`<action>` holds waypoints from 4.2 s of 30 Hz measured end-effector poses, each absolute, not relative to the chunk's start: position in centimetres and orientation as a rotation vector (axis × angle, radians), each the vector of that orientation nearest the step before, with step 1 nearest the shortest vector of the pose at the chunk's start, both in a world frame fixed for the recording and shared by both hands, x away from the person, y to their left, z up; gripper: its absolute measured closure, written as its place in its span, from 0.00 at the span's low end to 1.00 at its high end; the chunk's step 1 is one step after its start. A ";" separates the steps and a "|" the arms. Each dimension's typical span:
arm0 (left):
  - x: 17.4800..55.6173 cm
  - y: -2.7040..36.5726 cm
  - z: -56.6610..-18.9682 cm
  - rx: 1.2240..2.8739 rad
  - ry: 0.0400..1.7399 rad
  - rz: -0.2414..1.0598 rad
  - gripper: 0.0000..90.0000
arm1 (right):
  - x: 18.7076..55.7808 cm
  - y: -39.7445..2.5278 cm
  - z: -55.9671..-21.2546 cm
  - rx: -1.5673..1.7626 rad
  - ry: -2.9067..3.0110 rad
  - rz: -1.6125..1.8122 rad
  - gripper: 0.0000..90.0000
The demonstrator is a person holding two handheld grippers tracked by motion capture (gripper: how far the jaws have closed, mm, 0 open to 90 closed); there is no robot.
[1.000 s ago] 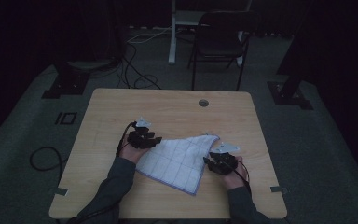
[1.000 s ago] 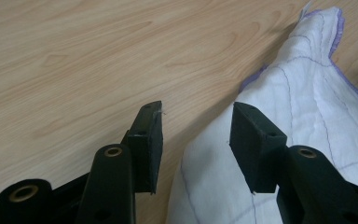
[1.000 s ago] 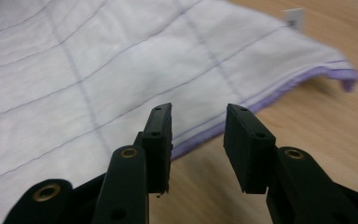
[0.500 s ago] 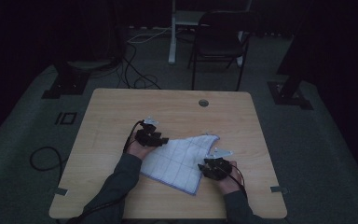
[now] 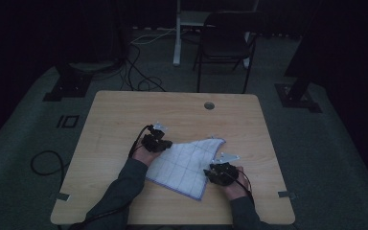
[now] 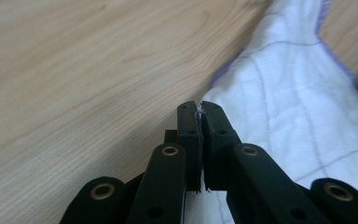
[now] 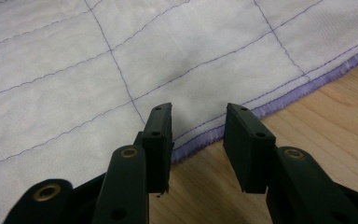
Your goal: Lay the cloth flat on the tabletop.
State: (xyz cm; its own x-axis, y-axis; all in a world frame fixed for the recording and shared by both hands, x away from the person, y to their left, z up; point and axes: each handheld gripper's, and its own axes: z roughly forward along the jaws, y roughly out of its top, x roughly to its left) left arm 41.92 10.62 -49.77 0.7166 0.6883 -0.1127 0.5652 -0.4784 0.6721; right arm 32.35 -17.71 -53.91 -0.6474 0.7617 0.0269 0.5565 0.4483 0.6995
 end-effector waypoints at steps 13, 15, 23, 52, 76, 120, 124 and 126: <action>35.5 9.3 -48.5 2.157 0.795 0.256 0.98 | 32.3 -17.8 -54.0 1.133 2.403 1.009 0.71; 34.6 9.1 -48.8 2.164 0.782 0.259 0.98 | 32.3 -17.8 -54.0 1.132 2.404 1.010 0.71; 31.3 8.1 -51.7 2.220 0.766 0.250 0.98 | 32.3 -17.8 -54.0 1.135 2.403 1.008 0.71; 30.3 7.6 -53.4 2.251 0.768 0.235 0.93 | 33.3 -14.9 -53.9 1.094 2.338 1.037 0.74; 33.0 7.6 -46.8 2.110 0.750 0.348 0.70 | 33.2 -15.1 -54.3 1.109 2.324 1.062 0.75; 38.8 5.7 -49.3 2.215 0.909 0.359 0.98 | 30.7 -14.8 -53.3 1.029 2.326 1.043 0.70; 39.4 6.6 -49.3 2.191 0.951 0.372 0.98 | 29.9 -14.3 -53.6 0.984 2.364 1.018 0.69; 39.6 7.0 -49.3 2.179 0.965 0.379 0.98 | 29.9 -14.3 -53.9 0.984 2.376 1.008 0.69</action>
State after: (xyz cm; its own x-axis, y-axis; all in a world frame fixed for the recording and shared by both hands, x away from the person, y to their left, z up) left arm 39.64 6.98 -49.29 0.6775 0.7353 -0.0187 0.5263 -0.4670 0.7106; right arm 29.90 -14.25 -53.89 -0.6841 0.7262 -0.0683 0.4556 0.4986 0.7374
